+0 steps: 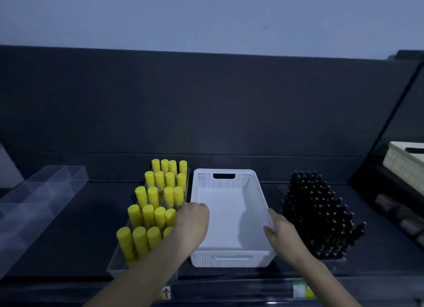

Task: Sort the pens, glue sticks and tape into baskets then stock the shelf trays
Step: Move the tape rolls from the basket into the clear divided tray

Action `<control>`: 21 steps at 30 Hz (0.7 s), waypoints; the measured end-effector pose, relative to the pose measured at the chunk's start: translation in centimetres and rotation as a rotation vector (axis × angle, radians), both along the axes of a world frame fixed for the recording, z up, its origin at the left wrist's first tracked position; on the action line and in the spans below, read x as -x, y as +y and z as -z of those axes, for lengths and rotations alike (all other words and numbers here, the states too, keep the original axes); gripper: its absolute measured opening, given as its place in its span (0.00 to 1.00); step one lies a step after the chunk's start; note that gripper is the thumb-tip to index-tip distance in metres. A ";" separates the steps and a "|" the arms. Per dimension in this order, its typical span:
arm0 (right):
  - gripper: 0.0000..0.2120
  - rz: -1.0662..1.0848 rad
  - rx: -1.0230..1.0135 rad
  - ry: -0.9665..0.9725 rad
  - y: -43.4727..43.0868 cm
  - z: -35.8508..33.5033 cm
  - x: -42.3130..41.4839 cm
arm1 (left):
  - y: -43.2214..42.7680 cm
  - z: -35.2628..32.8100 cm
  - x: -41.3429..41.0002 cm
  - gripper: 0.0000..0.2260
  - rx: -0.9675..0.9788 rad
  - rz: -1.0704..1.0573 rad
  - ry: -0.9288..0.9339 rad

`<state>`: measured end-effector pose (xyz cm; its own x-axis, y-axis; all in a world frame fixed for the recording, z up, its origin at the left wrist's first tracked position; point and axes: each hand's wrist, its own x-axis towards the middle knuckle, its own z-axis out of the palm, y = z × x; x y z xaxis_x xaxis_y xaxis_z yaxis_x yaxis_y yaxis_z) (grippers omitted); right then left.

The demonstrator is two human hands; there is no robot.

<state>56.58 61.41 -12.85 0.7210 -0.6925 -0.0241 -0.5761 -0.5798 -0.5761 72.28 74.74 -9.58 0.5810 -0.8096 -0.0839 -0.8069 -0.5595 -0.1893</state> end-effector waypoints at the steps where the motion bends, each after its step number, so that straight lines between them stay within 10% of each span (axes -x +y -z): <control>1: 0.15 0.005 -0.036 0.001 0.2 0.1 -0.1 | -0.3 0.1 0.1 0.13 -0.023 0.010 -0.001; 6: 0.17 0.075 -0.101 -0.012 0.4 -1.0 0.2 | -0.4 0.1 -0.4 0.09 0.148 -0.084 0.157; 13: 0.22 0.172 0.019 -0.352 2.0 -8.5 3.9 | 1.0 -7.9 -0.9 0.08 1.114 -0.089 0.810; 21: 0.19 0.398 0.174 -0.621 -1.6 -16.1 14.3 | -3.9 -14.9 8.7 0.18 1.237 0.289 1.228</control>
